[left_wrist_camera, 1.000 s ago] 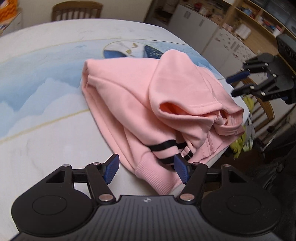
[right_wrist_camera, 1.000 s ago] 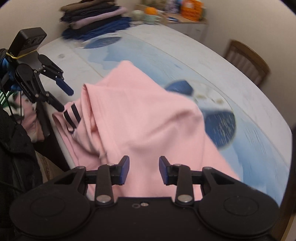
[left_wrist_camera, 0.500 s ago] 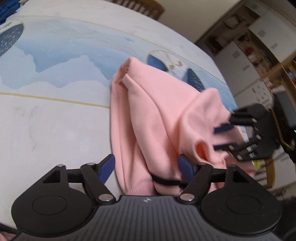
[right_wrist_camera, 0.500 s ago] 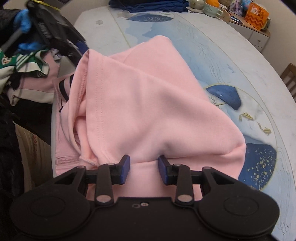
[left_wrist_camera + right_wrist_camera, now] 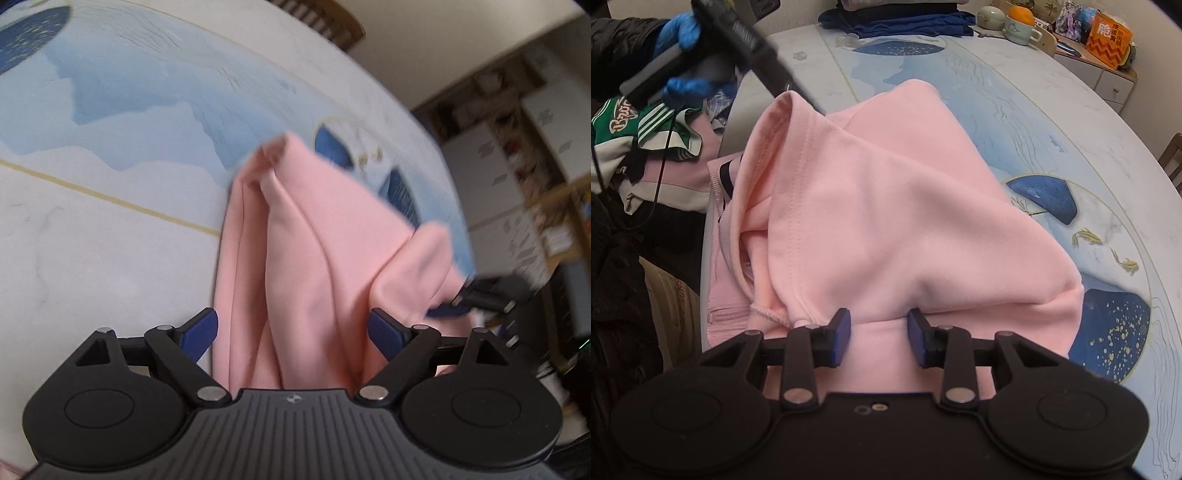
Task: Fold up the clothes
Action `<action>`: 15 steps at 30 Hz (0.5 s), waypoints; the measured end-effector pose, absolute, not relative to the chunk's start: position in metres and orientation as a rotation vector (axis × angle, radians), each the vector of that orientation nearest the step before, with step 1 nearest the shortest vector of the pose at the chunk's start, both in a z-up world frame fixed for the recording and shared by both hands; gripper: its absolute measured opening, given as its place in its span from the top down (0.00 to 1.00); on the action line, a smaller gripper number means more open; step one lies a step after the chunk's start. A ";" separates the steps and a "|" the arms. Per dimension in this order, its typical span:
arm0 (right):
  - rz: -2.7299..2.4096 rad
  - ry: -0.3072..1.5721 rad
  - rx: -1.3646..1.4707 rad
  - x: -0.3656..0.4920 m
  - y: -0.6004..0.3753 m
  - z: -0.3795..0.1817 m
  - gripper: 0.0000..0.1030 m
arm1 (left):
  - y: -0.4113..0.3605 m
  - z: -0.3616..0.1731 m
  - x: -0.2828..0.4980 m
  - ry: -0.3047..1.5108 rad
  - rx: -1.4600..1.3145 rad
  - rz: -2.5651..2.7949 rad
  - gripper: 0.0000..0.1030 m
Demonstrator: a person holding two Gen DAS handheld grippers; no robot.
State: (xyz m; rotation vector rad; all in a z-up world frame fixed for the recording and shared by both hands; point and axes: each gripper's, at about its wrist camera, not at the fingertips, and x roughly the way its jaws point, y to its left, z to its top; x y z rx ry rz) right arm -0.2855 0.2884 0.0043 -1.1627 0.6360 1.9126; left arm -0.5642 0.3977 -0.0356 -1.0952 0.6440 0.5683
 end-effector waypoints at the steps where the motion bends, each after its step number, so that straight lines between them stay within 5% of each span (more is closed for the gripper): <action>1: 1.911 0.638 -1.163 -0.285 0.289 0.005 0.00 | 0.400 -0.034 -0.564 0.634 -1.095 0.581 0.14; 15: 1.866 0.660 -1.115 -0.284 0.284 0.004 0.00 | 0.410 -0.051 -0.516 0.792 -0.918 0.608 0.10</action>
